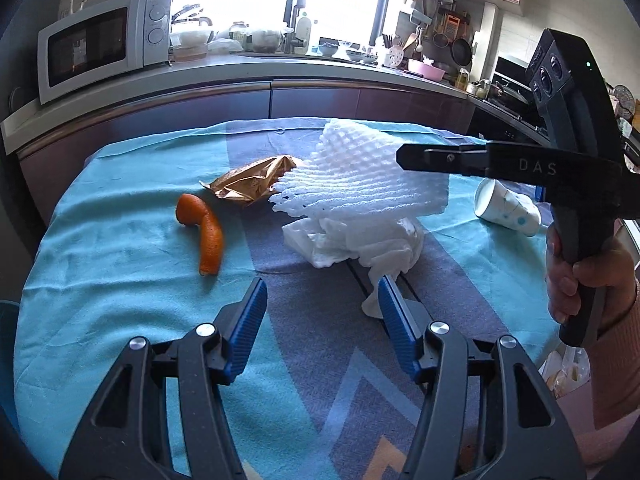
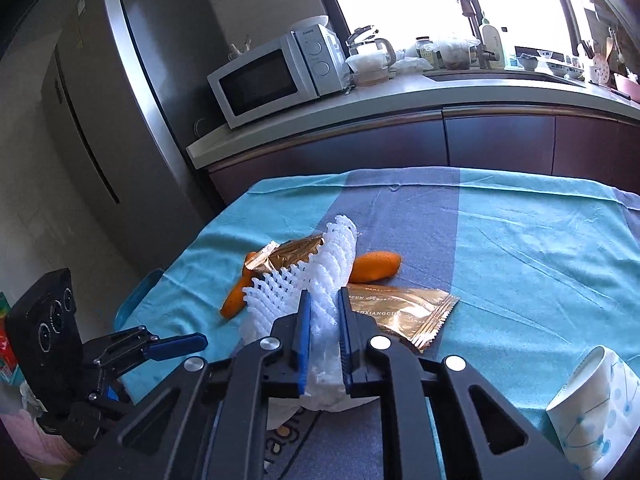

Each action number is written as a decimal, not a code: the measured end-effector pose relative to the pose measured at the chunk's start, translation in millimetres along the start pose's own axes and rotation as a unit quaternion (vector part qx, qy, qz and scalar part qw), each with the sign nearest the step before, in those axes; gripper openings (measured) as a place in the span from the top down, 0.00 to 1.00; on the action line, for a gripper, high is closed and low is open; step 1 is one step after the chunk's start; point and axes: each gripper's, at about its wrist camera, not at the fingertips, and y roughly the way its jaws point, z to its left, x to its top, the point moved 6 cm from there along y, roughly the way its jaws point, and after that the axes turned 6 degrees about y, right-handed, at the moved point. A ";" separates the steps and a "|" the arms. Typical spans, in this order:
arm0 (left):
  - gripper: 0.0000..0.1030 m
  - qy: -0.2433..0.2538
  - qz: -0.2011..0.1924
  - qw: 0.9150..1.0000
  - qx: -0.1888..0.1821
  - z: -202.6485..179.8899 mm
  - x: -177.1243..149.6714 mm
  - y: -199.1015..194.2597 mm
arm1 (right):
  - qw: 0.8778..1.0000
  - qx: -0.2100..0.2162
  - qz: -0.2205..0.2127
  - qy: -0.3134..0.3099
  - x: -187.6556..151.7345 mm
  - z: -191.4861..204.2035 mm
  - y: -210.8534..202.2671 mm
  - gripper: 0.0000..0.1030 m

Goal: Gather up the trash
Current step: 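Grasp the second white foam net with the right tool while the left tool grasps the white tissue, then carry the foam net and tissue over the blue bin and open both tools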

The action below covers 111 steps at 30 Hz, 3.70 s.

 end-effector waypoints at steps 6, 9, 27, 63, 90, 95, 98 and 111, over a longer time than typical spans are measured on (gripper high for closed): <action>0.46 0.006 0.013 1.000 -0.027 -14.1 4.2 12.0 | 0.999 0.012 -0.036 0.009 10.1 -0.2 -24.8 0.89; 0.47 0.008 0.026 0.999 -0.039 -23.3 4.2 20.9 | 0.999 0.015 -0.048 0.016 12.3 -3.6 -33.5 0.89; 0.95 -0.026 0.048 0.995 -0.089 -35.1 8.0 39.5 | 0.996 0.021 -0.065 0.059 6.7 -31.2 -48.0 0.89; 0.96 -0.041 -0.052 0.998 0.012 43.8 -21.4 -126.0 | 0.993 0.115 -0.018 0.010 1.8 68.9 -0.4 0.89; 0.96 -0.143 -0.079 0.975 0.148 154.8 -67.7 -203.7 | 0.976 0.194 0.070 -0.065 -8.2 183.8 79.3 0.89; 0.96 -0.160 -0.079 0.969 0.168 171.7 -78.1 -215.4 | 0.972 0.204 0.088 -0.080 -11.7 204.9 95.8 0.89; 0.96 -0.174 -0.078 0.965 0.181 184.3 -85.5 -221.5 | 0.969 0.208 0.100 -0.090 -13.8 216.5 106.5 0.89; 0.96 -0.235 -0.055 0.944 0.223 247.1 -119.9 -220.7 | 0.956 0.216 0.160 -0.114 -27.5 263.5 158.9 0.89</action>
